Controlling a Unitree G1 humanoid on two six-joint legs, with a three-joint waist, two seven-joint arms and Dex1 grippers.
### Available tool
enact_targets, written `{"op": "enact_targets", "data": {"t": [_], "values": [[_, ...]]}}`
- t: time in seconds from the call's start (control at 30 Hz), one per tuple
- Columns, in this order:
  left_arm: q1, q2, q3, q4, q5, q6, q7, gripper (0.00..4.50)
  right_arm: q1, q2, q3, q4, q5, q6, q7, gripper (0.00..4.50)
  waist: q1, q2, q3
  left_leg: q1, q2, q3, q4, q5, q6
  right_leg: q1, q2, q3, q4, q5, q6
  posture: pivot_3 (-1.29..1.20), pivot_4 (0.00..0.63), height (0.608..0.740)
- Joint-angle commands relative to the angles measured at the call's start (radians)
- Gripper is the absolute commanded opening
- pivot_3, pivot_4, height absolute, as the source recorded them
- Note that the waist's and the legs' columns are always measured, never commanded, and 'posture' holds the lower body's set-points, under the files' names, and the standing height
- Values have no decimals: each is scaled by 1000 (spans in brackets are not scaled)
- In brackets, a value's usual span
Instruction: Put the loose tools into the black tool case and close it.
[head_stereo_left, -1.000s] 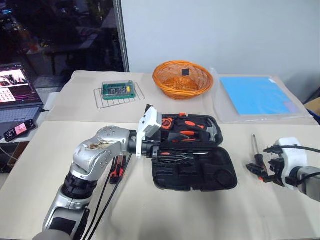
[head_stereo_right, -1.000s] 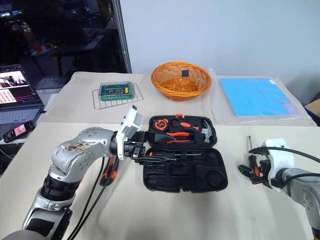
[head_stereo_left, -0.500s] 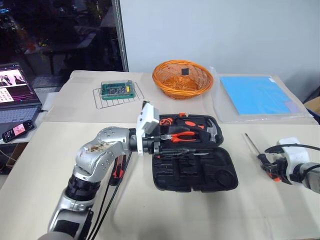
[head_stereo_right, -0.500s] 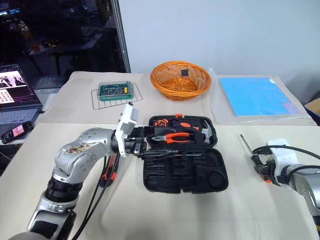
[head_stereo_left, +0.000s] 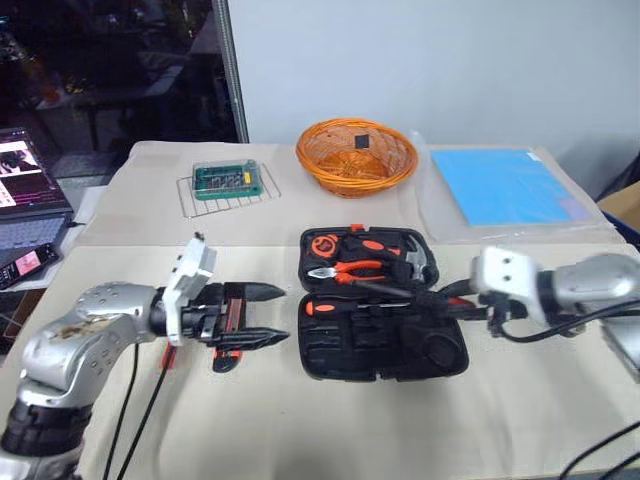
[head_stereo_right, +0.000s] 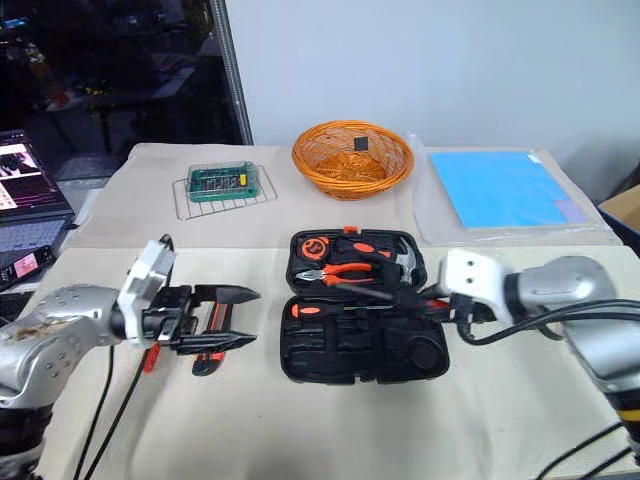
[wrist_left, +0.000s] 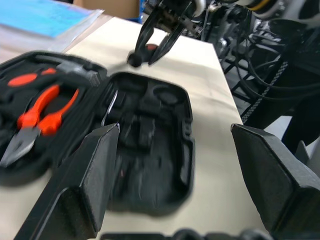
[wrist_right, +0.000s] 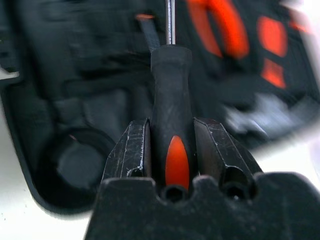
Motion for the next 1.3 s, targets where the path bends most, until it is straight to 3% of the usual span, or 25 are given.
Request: {"op": "enact_targets", "data": {"t": [0.03,0.2,0.47,0.53,0.67,0.87,0.97,1.07,1.2,1.3], "values": [[32,30,42,-34,-6,-37,-15,3812,-74,32,68,99,-95,-85,55,962,5,0,0,-1,0,0,0,0,0,-1,0,0,0,1,-2,0,150,740],[59,23,45,-69,-24,-35,16,3812,-116,48,124,193,-174,-164,116,961,6,0,0,-4,0,1,0,3,-5,-4,0,-1,0,3,-7,0,150,740],[64,18,26,-81,-17,-43,37,3812,-158,119,166,216,-191,-89,169,960,4,0,0,-2,0,1,0,3,-5,-1,0,-1,1,3,-7,0,150,740],[58,16,20,-80,-17,-41,40,3812,-166,137,161,229,-187,-96,177,1965,3,0,0,0,0,1,0,2,-4,0,0,-2,1,3,-7,0,150,740],[49,15,15,-71,-15,-42,40,3812,-165,143,101,233,-148,-119,180,3159,3,0,0,1,1,0,0,2,-4,0,1,-2,3,3,-8,0,150,740],[44,4,0,-60,-9,-51,45,3812,-145,138,-72,234,115,-14,290,3159,3,0,0,2,1,0,0,2,-3,1,1,-2,2,4,-9,0,150,740],[34,-5,-7,-47,-5,-57,53,3812,-123,143,-146,165,230,151,244,2477,3,0,0,2,1,0,0,2,-3,1,1,-2,2,5,-10,0,150,740],[31,-11,-10,-35,2,-67,60,3812,-54,192,-232,41,318,282,93,1404,5,0,0,2,1,0,-1,2,-4,1,0,-2,2,5,-11,0,150,740],[43,-14,-1,-29,-1,-68,72,3812,103,327,-252,-62,245,250,-146,31,5,-1,0,1,1,-1,-1,2,-4,1,0,-2,3,5,-10,0,150,740],[52,-14,2,-29,-1,-70,77,3812,219,358,-153,-57,111,132,-195,31,6,0,0,0,1,0,-1,2,-4,-1,0,-2,3,5,-10,0,150,740]]}}
